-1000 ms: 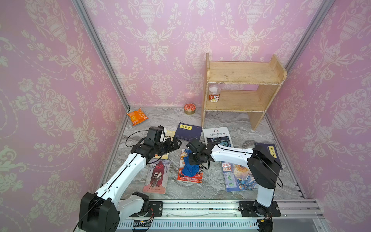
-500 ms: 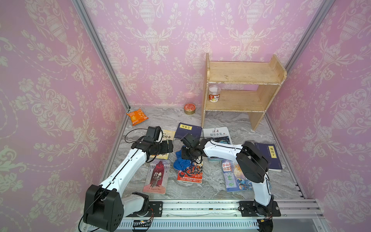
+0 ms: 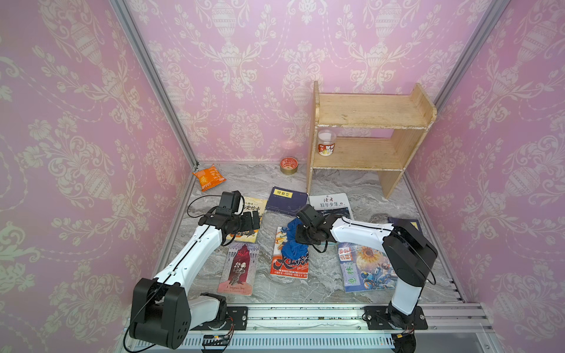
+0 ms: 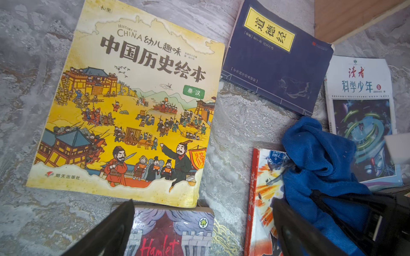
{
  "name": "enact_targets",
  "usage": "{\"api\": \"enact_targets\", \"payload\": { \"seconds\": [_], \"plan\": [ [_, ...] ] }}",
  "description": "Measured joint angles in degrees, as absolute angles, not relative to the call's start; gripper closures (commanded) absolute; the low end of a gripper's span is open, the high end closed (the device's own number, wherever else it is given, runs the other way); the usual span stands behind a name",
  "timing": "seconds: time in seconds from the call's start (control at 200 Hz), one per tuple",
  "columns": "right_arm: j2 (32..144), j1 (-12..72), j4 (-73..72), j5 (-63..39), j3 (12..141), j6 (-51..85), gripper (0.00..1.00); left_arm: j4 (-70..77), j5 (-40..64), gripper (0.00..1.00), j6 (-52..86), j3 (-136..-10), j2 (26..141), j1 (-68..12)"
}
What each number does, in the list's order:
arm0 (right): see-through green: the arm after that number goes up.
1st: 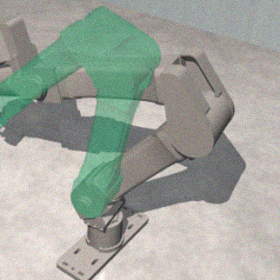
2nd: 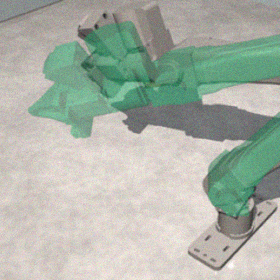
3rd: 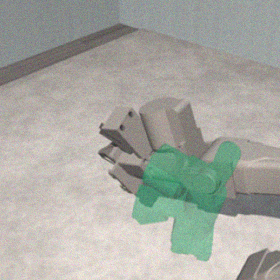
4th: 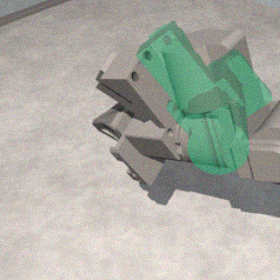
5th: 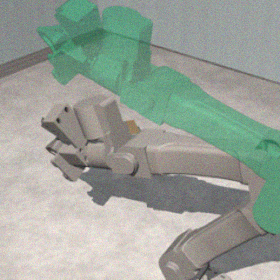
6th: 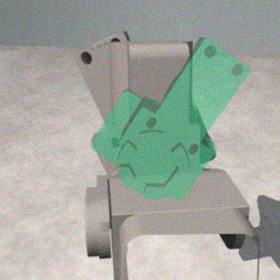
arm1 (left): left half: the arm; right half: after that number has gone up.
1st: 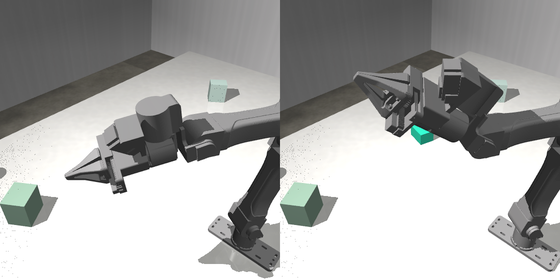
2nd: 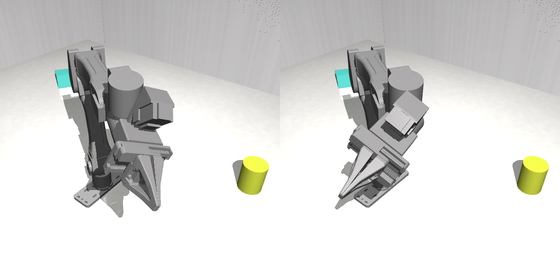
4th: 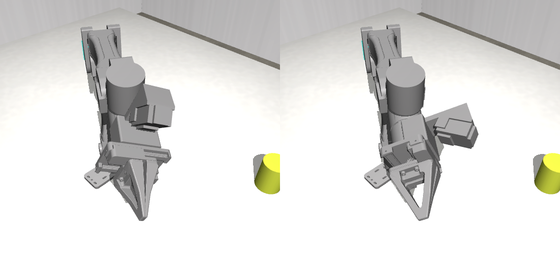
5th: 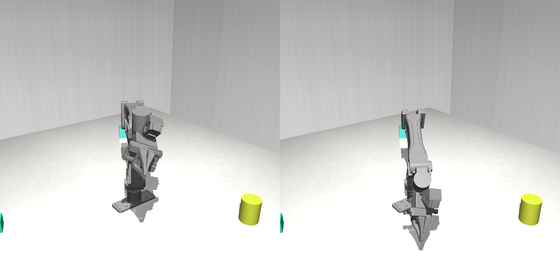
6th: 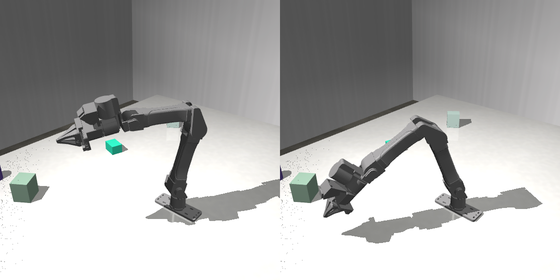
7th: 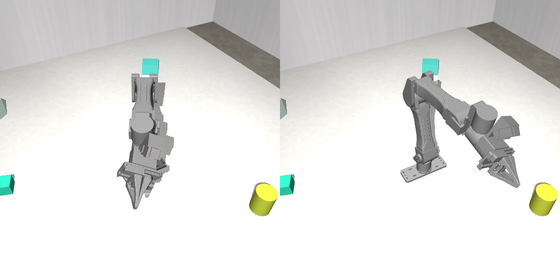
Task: Wipe the cover of the book
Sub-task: Wipe the dirt from the cover of the book.
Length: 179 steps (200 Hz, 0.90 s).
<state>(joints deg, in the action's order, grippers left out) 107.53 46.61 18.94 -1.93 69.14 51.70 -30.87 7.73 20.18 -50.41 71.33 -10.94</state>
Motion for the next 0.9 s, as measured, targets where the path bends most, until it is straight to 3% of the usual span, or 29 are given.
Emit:
{"api": "enact_targets", "payload": {
  "seconds": [0.225,0.49,0.621,0.896],
  "plan": [
    [117.12,49.58,17.72,-2.74,81.25,52.18,1.00,-30.87,8.49,0.01,20.18,-50.26,71.33,-10.94],
    [103.42,44.18,12.47,-3.57,61.82,52.86,1.00,-30.35,9.19,0.01,20.21,-49.76,71.48,-10.94],
    [100.33,42.39,12.47,-3.60,58.22,53.45,1.00,-29.91,10.09,0.01,20.23,-49.76,72.12,-10.94],
    [112.77,47.97,16.23,-2.81,74.94,53.89,1.00,-29.58,10.59,0.01,20.23,-49.71,72.12,-10.94]
  ]
}}
